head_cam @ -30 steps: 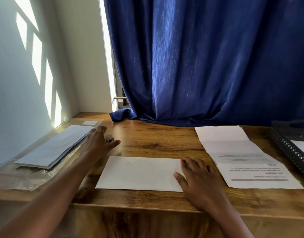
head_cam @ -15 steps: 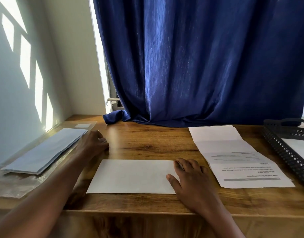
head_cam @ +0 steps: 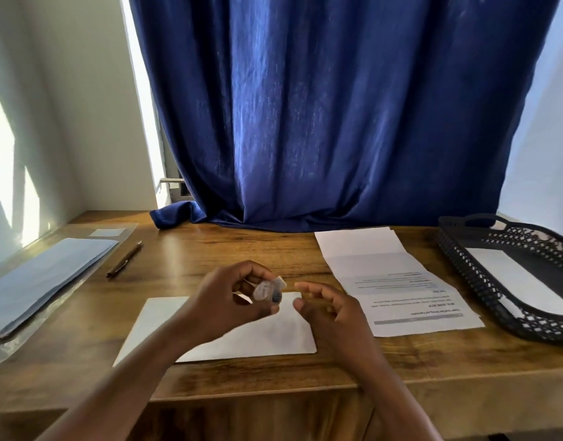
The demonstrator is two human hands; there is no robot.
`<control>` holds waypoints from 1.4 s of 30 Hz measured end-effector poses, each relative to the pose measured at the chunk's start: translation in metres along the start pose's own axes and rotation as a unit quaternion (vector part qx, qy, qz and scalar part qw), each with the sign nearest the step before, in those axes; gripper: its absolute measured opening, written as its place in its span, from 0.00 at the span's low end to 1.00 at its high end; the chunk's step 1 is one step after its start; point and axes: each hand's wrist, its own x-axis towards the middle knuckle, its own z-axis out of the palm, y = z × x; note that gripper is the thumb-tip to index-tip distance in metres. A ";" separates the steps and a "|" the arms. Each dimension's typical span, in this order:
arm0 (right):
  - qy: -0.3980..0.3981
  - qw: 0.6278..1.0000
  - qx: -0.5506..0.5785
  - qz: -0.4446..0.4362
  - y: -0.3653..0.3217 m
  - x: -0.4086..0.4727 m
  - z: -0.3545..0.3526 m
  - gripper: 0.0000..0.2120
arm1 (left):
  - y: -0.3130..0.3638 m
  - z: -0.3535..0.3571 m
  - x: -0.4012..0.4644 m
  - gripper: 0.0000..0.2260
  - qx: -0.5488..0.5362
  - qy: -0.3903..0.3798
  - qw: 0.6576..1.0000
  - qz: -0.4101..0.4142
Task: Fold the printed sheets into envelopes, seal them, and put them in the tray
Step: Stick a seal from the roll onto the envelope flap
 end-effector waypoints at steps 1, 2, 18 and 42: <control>0.002 1.000 0.009 -0.009 0.001 -0.001 0.000 0.14 | 0.002 0.005 0.001 0.18 -0.006 -0.006 1.000 0.007; 0.002 1.000 0.015 -0.013 0.002 -0.001 0.000 0.13 | 0.003 0.009 0.002 0.17 -0.009 -0.012 1.000 0.011; 0.019 0.995 0.087 -0.044 0.003 -0.002 -0.004 0.05 | 0.004 0.016 -0.006 0.27 -0.005 -0.044 0.999 0.027; 0.028 0.995 0.093 0.007 0.017 0.005 -0.001 0.02 | -0.113 -0.128 0.008 0.32 0.288 0.131 0.917 -0.241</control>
